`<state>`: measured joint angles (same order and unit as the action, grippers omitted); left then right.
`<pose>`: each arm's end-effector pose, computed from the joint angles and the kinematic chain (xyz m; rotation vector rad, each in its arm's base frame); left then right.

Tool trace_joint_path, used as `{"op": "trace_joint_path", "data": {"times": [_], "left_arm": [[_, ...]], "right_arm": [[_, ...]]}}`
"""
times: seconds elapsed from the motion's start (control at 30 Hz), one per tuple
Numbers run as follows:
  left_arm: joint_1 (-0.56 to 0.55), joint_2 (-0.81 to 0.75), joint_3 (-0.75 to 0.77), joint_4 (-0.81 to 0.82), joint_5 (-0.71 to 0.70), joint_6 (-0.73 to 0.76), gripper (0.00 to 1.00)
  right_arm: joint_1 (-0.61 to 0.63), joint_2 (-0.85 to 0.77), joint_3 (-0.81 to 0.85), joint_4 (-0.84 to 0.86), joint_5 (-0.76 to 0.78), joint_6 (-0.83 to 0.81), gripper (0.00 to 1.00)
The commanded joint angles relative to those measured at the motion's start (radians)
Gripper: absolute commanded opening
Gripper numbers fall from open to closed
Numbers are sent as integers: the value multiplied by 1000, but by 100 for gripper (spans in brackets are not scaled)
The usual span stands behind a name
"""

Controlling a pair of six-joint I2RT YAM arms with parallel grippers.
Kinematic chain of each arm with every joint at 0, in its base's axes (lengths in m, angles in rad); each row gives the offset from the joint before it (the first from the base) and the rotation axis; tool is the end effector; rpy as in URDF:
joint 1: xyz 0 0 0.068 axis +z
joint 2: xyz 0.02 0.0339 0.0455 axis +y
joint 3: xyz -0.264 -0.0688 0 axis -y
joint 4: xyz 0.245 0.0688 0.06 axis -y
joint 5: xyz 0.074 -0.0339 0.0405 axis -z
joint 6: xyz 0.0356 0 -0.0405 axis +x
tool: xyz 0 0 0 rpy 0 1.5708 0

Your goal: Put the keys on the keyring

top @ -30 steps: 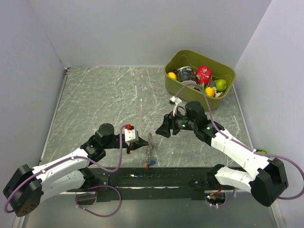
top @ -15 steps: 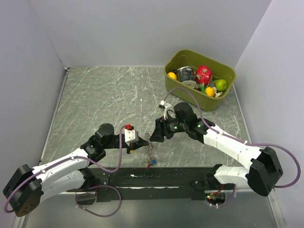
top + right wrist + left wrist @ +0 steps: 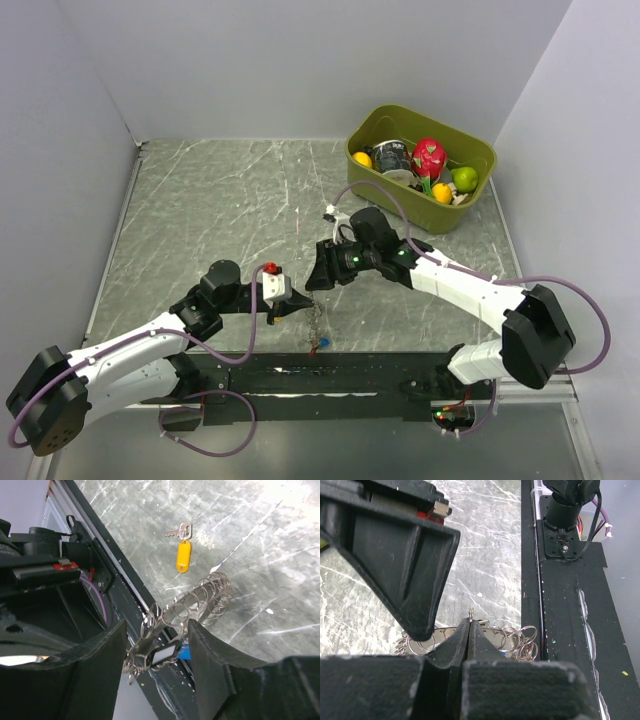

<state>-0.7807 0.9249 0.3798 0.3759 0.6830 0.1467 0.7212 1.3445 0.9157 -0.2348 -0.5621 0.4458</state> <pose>0.1276 -0.1580 0.2315 1.2475 1.3256 -1.0474 0.2057 0.2061 0.2593 -0.6629 2.3272 1.2209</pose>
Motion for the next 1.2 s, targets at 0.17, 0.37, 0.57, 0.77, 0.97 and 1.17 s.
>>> {"op": "trace_joint_path", "data": {"times": [0.17, 0.37, 0.57, 0.77, 0.97, 1.17], "left_arm": [[-6, -18, 39, 31, 30, 39, 1], [-8, -26, 39, 24, 23, 40, 1], [-9, -32, 39, 14, 10, 44, 1], [-17, -37, 42, 1, 1, 48, 1], [-28, -23, 50, -26, -19, 63, 1], [-40, 32, 65, -38, -20, 80, 1]], "right_arm": [[35, 39, 92, -31, -4, 11, 49], [44, 54, 114, -61, -39, -18, 28], [46, 61, 107, -35, -53, -19, 0], [24, 19, 77, 0, -38, -12, 0], [4, -37, 54, -12, -2, -33, 0], [-20, -70, 26, -47, 18, -55, 0]]}}
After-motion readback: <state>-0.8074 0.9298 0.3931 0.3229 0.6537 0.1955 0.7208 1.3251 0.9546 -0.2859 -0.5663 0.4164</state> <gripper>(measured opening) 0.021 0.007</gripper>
